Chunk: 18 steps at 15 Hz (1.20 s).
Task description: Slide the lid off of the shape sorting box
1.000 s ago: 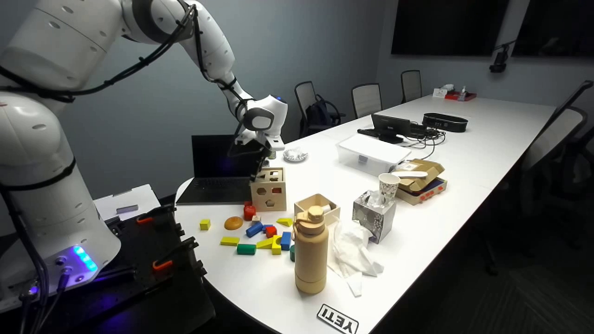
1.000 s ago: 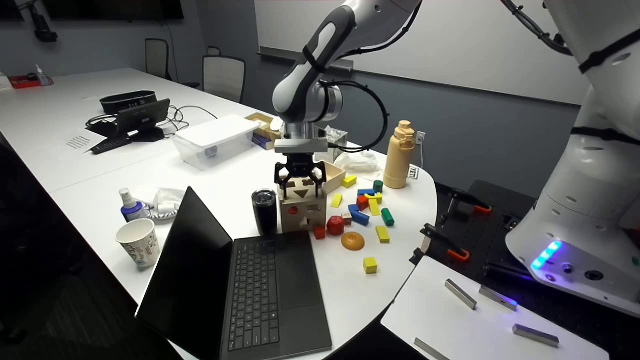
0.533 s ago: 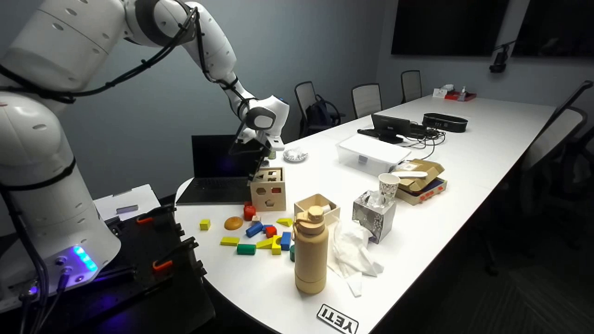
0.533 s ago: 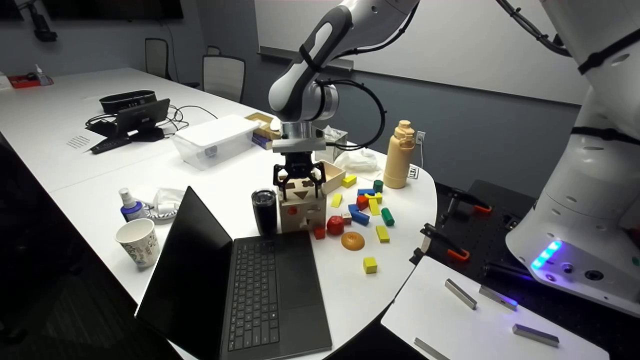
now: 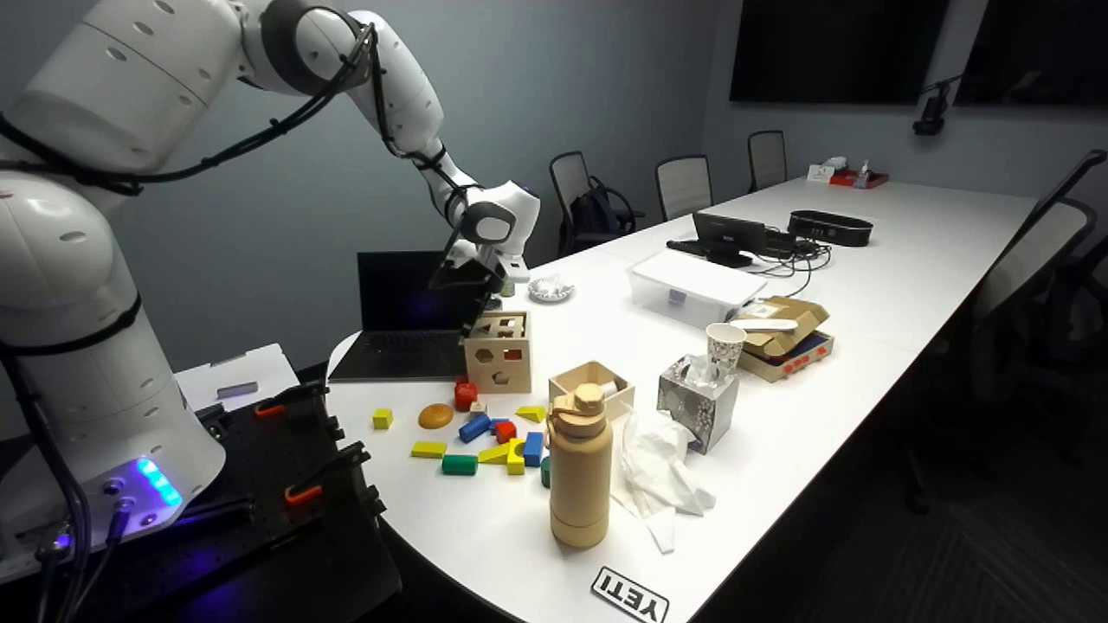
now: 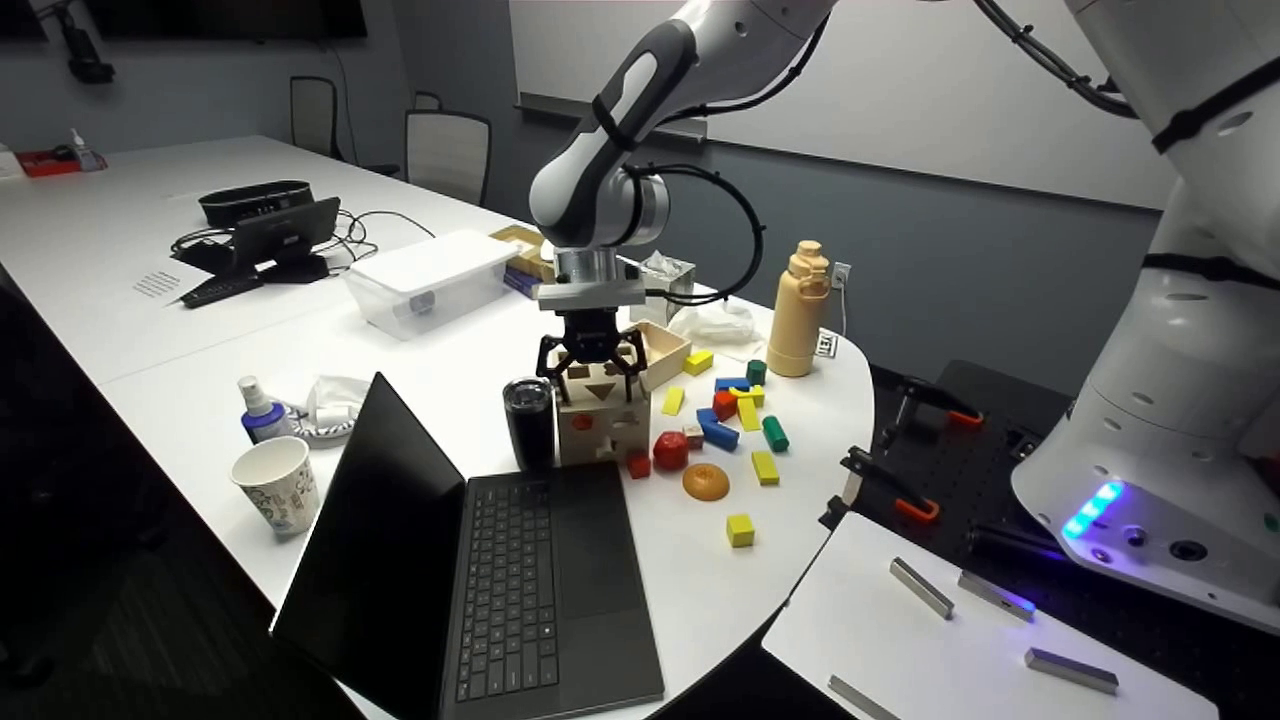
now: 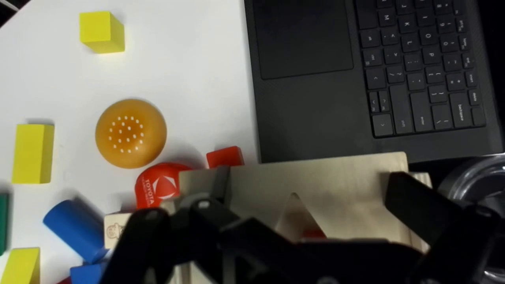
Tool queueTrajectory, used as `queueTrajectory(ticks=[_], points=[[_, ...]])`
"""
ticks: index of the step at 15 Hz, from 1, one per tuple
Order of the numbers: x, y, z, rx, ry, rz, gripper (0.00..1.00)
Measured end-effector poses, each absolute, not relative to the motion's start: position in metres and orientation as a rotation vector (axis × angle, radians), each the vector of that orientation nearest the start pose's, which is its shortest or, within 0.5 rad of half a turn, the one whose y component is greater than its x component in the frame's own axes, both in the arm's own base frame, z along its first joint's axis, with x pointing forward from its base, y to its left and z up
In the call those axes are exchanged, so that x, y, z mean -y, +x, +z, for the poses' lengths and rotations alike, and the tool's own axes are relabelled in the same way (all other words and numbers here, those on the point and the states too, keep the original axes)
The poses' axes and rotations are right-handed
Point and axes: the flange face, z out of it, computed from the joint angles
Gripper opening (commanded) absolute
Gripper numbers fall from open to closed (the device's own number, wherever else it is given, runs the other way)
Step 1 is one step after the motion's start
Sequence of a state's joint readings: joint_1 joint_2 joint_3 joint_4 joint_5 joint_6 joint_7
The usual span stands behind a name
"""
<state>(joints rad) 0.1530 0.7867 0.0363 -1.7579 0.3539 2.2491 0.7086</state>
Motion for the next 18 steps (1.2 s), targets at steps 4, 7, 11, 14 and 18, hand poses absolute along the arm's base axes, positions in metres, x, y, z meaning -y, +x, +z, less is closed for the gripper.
queueTrajectory(ticks=[4,7,11,14,18], points=[[-0.13,0.609,0.1,-1.111,-2.748,0.583,1.0],[-0.134,0.608,0.099,-1.081,-2.75,0.593,1.0],[-0.143,0.607,0.098,-1.023,-2.739,0.611,1.0],[-0.148,0.606,0.097,-0.984,-2.731,0.624,1.0],[-0.15,0.608,0.096,-0.96,-2.726,0.634,1.0]])
